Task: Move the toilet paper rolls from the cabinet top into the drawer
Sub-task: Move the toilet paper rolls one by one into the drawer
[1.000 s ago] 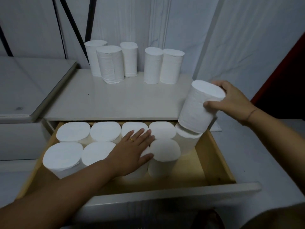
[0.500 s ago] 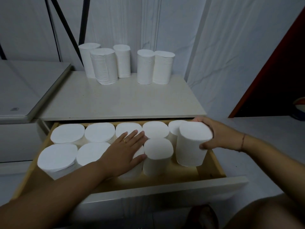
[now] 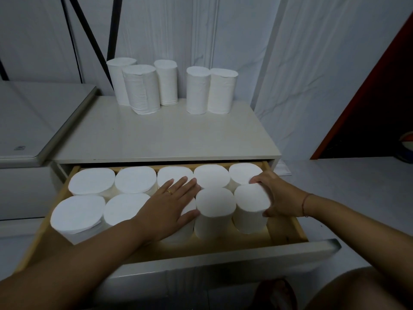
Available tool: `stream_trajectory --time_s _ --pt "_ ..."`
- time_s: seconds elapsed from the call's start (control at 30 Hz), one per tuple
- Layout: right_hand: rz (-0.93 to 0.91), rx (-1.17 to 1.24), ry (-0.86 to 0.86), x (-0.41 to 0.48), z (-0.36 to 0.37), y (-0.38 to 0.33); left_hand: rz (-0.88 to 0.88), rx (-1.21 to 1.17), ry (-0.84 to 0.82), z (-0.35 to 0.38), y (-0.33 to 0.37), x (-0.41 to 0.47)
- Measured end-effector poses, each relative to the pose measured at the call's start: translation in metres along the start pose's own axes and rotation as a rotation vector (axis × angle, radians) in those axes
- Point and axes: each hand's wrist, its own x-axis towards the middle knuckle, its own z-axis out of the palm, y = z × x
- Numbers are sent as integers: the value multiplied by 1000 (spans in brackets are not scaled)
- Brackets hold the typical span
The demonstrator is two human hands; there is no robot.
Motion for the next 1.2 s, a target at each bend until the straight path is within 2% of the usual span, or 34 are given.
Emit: stream_trajectory --time_s 0.2,0.37,0.57,0.73,0.9,1.03,1.2 --pt "69 -166 41 -3 6 -1 3 -5 10 2 -1 0" --pt "70 -554 98 -6 12 -4 2 3 15 4 -1 0" --pt "25 -580 84 -10 17 -9 26 -5 4 3 -2 -2" --pt "19 -420 53 -7 17 -21 23 34 -8 4 -2 -1" --pt "-4 -374 6 -7 11 -18 11 43 1 5 -1 -1" --pt "-29 -516 53 -11 9 -14 -9 27 -15 3 1 1" --pt "56 -593 73 -12 13 -23 -2 7 -17 -1 2 -2"
